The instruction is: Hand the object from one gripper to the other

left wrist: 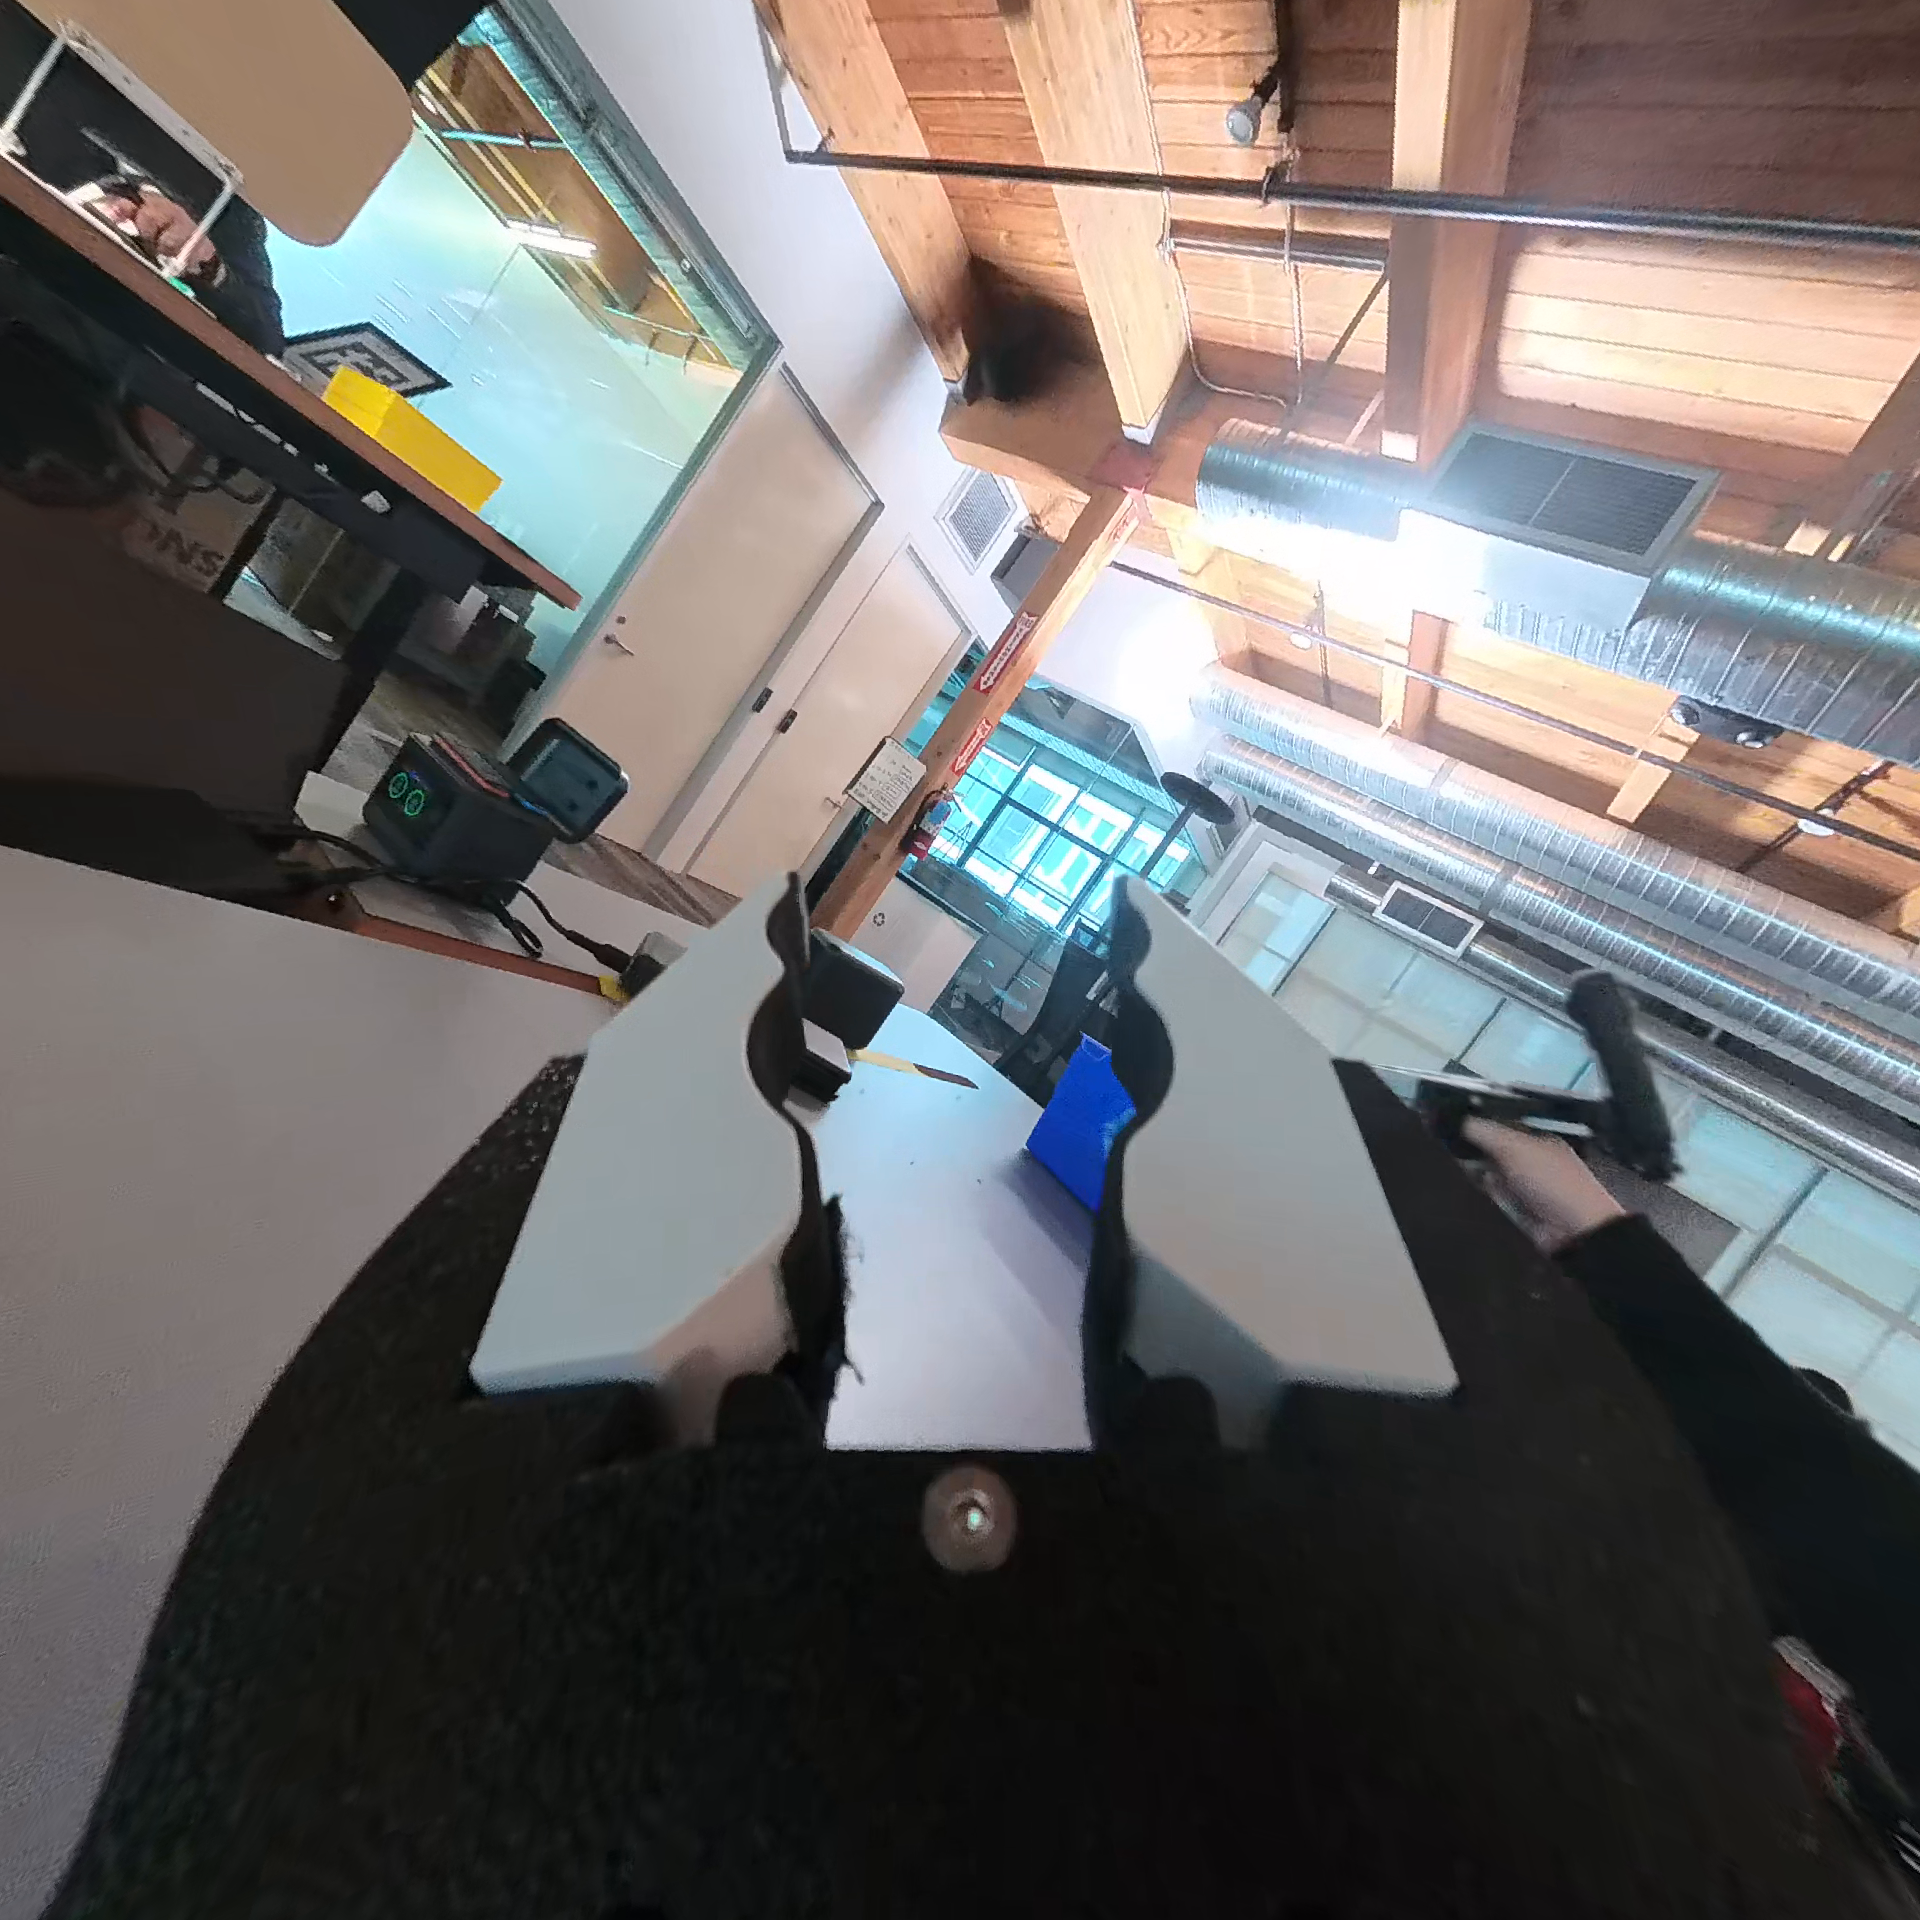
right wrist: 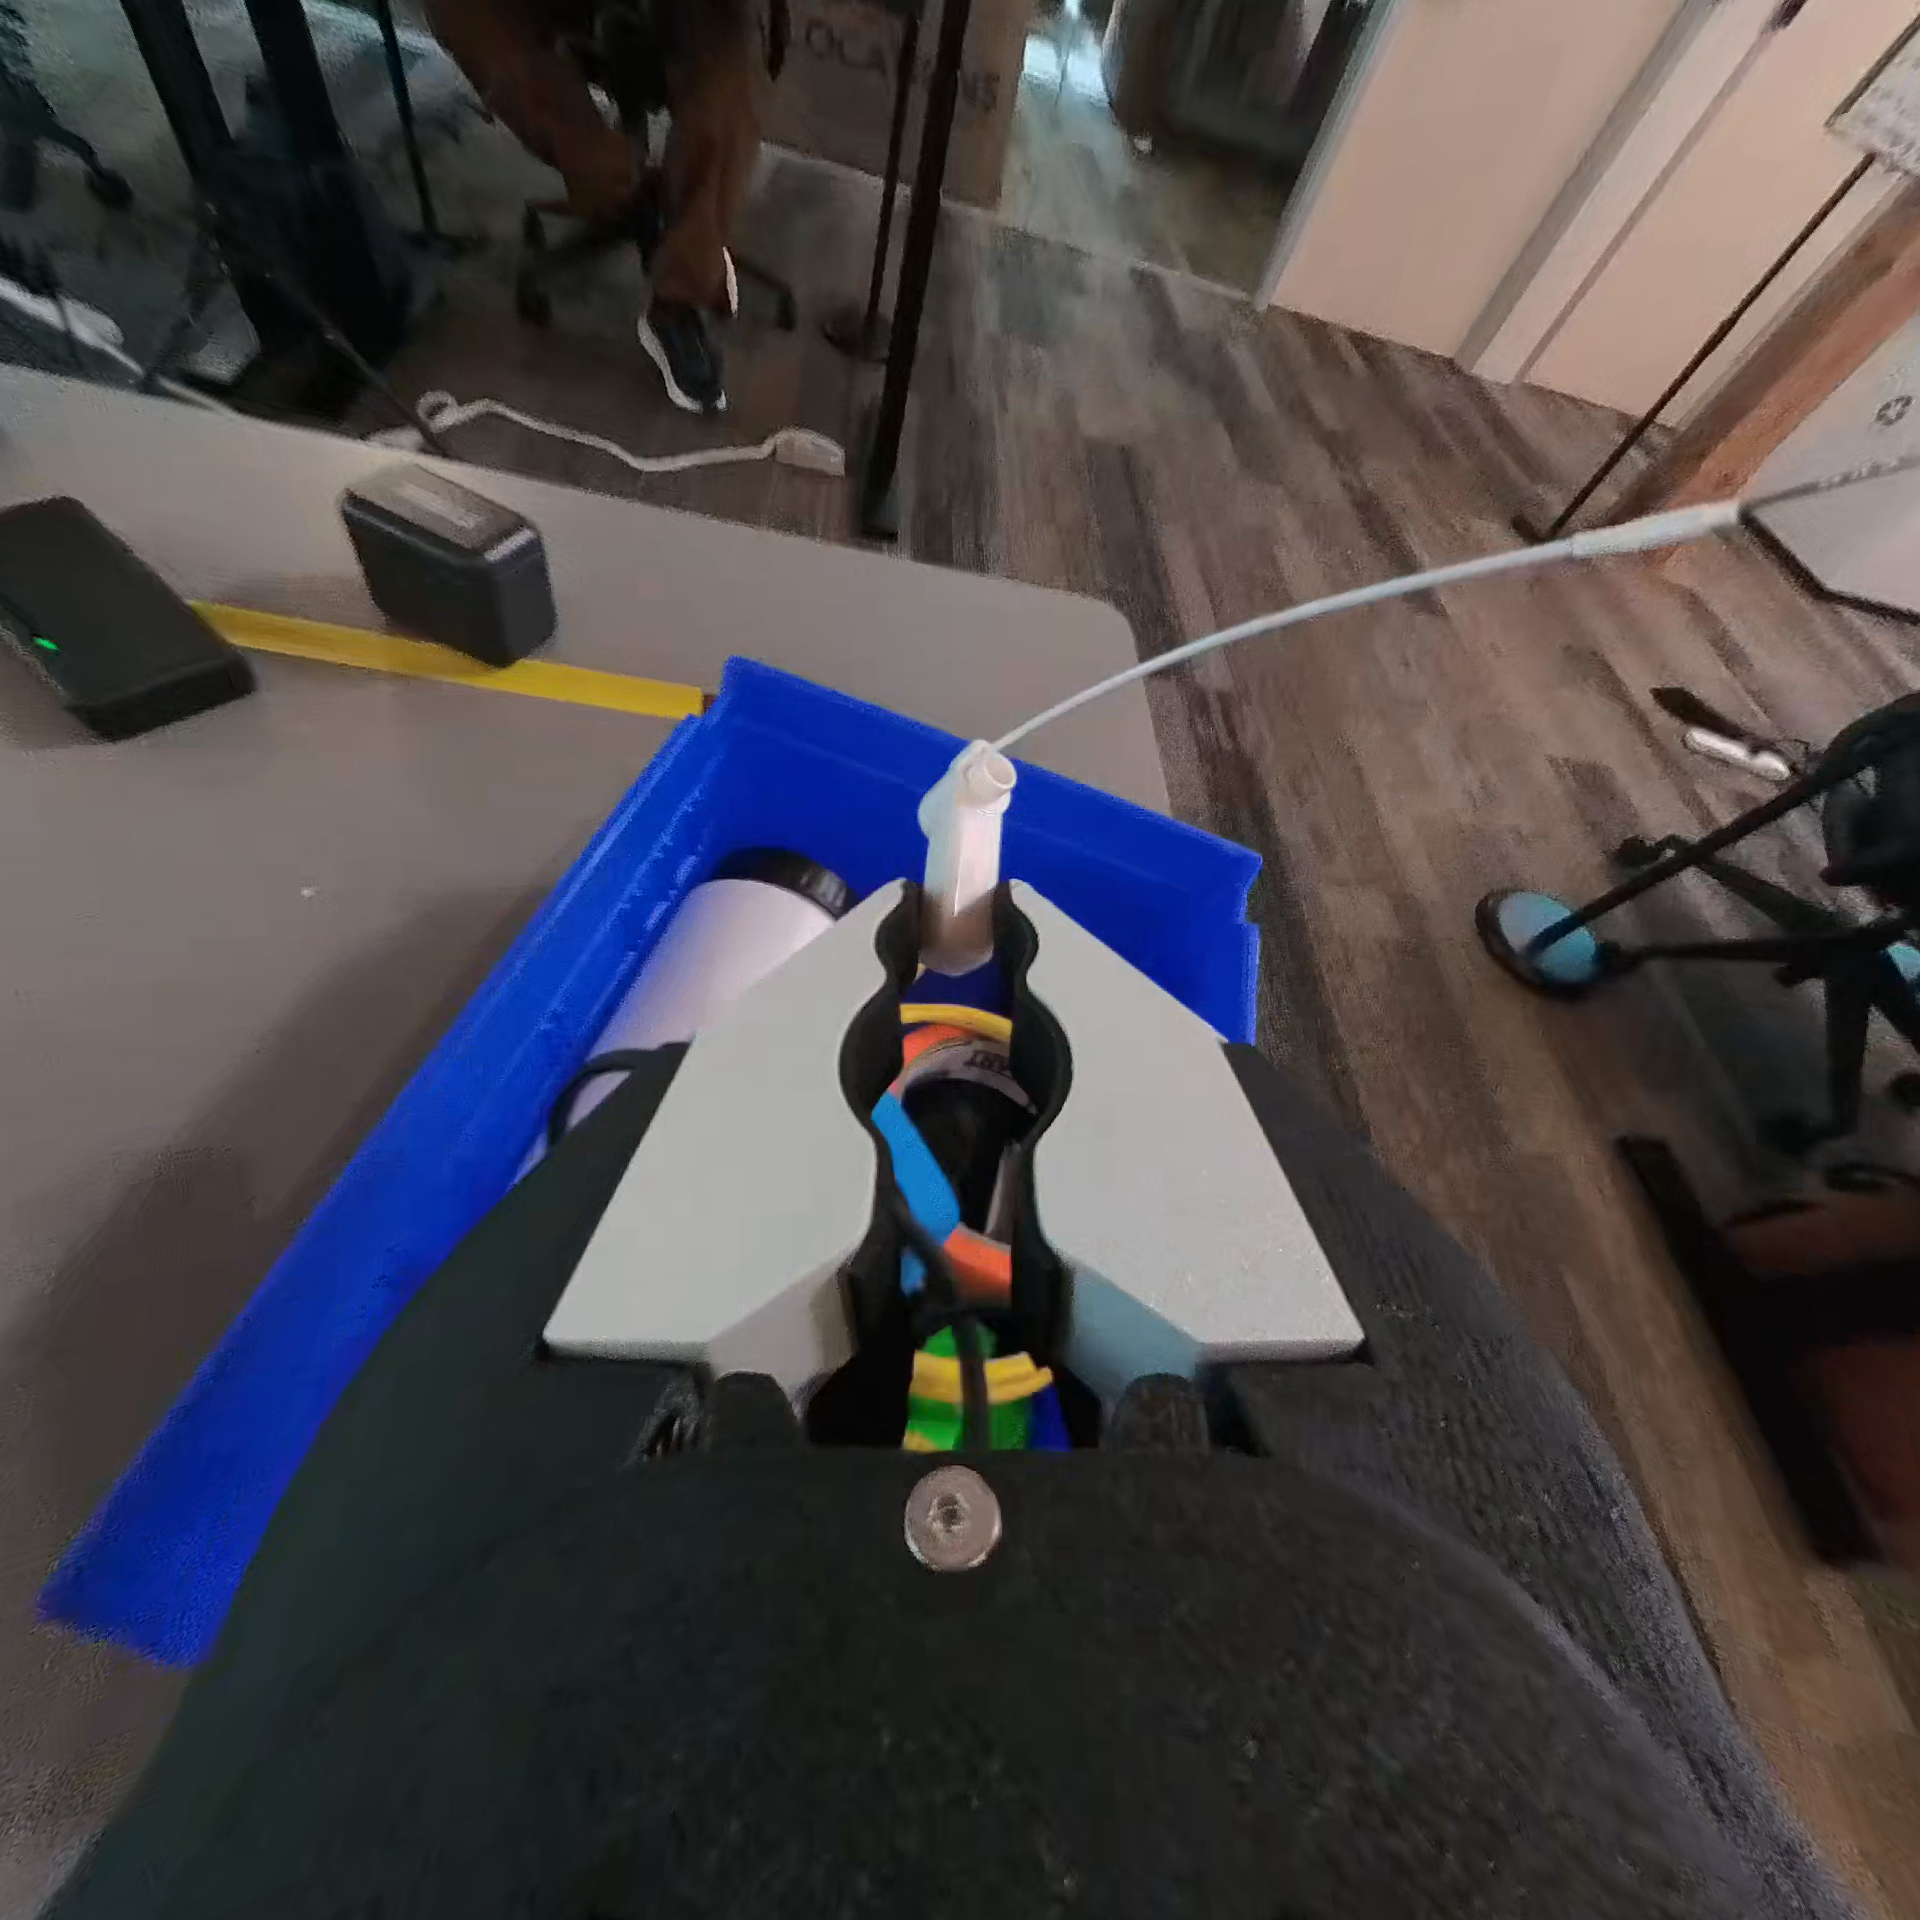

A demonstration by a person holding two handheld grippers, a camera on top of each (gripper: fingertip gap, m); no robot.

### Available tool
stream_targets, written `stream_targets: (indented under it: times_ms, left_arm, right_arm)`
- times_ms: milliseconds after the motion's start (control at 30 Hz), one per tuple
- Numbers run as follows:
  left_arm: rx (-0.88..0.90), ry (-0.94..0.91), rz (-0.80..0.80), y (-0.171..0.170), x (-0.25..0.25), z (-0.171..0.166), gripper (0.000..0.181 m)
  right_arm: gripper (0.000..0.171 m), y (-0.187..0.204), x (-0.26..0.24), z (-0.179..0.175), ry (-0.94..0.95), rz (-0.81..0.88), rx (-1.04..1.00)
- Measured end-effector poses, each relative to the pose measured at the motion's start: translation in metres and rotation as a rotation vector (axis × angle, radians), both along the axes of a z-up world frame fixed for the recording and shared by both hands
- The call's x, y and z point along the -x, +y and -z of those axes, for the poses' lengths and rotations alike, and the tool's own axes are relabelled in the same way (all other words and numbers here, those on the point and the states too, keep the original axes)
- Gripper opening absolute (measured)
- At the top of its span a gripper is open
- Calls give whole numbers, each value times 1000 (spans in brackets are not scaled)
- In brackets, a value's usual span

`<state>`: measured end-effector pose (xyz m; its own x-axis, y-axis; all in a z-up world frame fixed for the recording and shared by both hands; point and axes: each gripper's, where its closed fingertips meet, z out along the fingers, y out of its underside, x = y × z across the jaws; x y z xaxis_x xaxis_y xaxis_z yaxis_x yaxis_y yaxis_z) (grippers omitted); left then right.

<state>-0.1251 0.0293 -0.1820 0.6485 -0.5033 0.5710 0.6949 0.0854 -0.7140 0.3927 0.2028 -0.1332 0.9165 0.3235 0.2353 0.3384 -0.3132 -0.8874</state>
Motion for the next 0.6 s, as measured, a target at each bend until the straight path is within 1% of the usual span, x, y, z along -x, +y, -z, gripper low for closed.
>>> stream_targets:
  times_ms: [33, 100, 133, 200, 267, 367, 433, 500, 600]
  left_arm:
    - [3, 2, 5, 0, -1, 0, 56]
    - [16, 6, 8, 2, -2, 2, 58]
    - [20, 10, 5, 2, -2, 2, 59]
    - [38, 29, -5, 4, -2, 4, 61]
    - [52, 61, -25, 5, -2, 6, 61]
    - [70, 120, -62, 7, -2, 7, 61]
    - [78, 165, -97, 8, -3, 8, 62]
    - [84, 210, -130, 7, -3, 8, 62]
    - [87, 279, -181, 6, -3, 7, 62]
  right_arm:
    - [13, 9, -1, 6, -7, 3, 40]
    - [27, 20, 5, 7, 25, -13, 54]
    - [31, 22, 8, 3, 38, -16, 42]
    - [33, 19, 19, -12, 63, -27, -19]
    - [32, 4, 45, -36, 96, -81, -121]
    - [32, -31, 109, -70, 144, -226, -294]
    - [32, -57, 165, -80, 215, -355, -390]
    - [30, -76, 221, -77, 295, -467, -492]
    - [25, -92, 298, -45, 430, -565, -589]
